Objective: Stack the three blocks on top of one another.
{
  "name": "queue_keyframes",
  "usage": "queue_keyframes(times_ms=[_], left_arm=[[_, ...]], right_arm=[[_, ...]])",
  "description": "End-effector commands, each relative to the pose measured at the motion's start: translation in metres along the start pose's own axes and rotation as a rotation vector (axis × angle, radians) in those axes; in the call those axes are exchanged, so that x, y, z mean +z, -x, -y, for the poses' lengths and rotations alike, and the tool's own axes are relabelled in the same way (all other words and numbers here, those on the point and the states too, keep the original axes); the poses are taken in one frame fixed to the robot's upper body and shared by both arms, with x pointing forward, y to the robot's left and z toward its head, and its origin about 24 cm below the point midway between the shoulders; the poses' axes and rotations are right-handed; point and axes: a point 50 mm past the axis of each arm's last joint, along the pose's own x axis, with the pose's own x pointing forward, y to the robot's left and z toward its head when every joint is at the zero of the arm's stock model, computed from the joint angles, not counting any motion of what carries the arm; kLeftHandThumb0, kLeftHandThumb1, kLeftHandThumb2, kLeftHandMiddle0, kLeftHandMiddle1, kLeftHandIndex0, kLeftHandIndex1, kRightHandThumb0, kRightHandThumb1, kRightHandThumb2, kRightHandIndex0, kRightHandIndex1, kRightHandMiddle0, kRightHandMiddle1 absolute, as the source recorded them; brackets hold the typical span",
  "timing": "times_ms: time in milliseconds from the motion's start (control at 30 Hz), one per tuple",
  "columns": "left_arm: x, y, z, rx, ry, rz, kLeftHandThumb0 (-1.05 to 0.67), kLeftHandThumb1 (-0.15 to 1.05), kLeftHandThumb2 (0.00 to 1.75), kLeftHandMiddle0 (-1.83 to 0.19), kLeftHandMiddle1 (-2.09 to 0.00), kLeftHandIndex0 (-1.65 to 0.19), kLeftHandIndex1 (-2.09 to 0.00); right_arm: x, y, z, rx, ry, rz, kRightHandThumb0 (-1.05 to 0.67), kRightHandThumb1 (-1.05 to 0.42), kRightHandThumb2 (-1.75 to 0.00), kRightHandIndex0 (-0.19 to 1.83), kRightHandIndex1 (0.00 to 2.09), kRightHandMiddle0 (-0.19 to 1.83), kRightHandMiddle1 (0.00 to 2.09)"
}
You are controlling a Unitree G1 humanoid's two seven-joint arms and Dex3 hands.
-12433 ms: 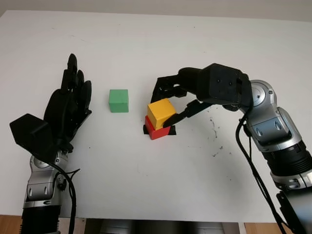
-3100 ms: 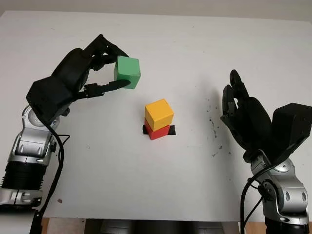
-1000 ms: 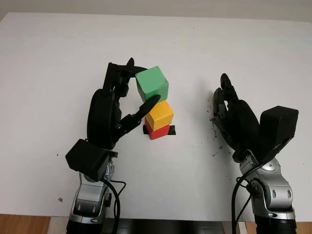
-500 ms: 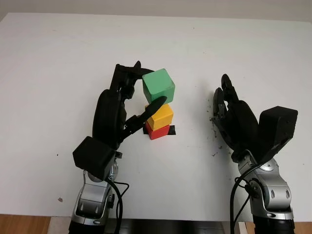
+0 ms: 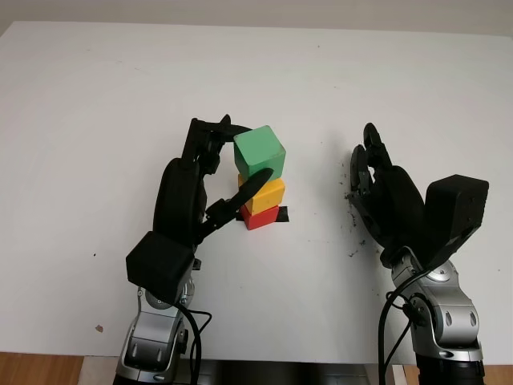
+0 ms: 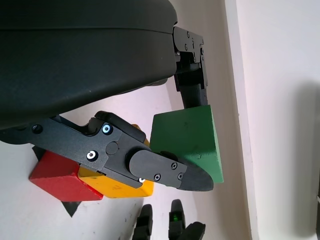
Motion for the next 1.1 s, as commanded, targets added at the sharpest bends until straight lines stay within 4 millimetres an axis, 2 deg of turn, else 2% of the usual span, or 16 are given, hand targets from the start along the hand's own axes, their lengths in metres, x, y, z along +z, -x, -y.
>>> queue_keyframes(times_ms=[0,1067], left_arm=[[0.0013,0.0027,0.0001,0.012,-0.012,0.012,-0.44,1.05,0.3,-0.24,-0.06,-0.19,-1.77],[-0.0077,0.004,0.005,-0.011,-0.031,0.009,-0.47,1.05,0.31,-0.25,-0.06,-0.18,-1.8]], right_arm=[[0.0054,0.0018,0.0005,-0.002,0.004,0.024,-0.65,-1.05,-0.74,-0.19,0.0,-0.19,0.0],[0.0063,0.0017,-0.0017,-0.009,-0.004,0.027,-0.65,-1.05,-0.72,-0.19,0.0,-0.19,0.0]])
